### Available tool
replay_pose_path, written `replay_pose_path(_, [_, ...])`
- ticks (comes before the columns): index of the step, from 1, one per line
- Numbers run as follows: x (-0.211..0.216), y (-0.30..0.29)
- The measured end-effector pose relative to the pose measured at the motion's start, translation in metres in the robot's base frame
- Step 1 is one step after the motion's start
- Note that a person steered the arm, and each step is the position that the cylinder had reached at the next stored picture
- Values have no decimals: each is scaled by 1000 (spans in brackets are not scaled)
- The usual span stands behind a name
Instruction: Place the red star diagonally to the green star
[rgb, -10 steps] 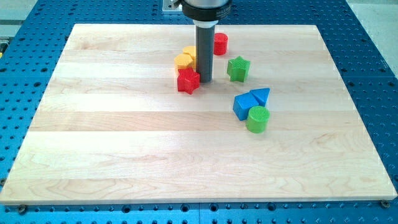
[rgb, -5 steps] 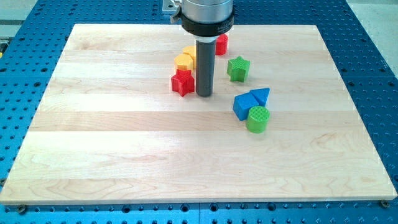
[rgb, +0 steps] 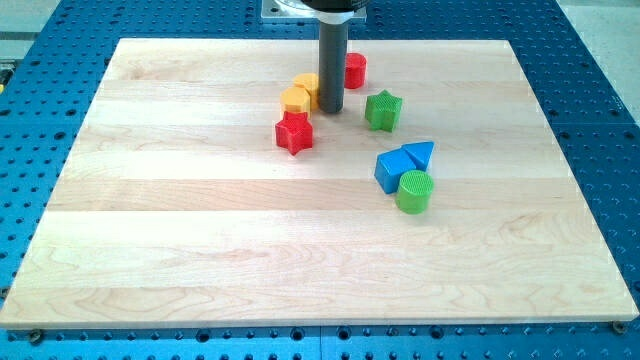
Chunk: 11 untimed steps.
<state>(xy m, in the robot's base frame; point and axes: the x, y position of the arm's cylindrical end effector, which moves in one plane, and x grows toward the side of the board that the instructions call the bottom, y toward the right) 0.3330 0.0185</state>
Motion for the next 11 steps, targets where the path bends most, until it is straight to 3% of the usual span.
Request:
replay_pose_path(8, [-24, -9])
replay_pose_path(9, [5, 16])
replay_pose_path(11, [0, 54])
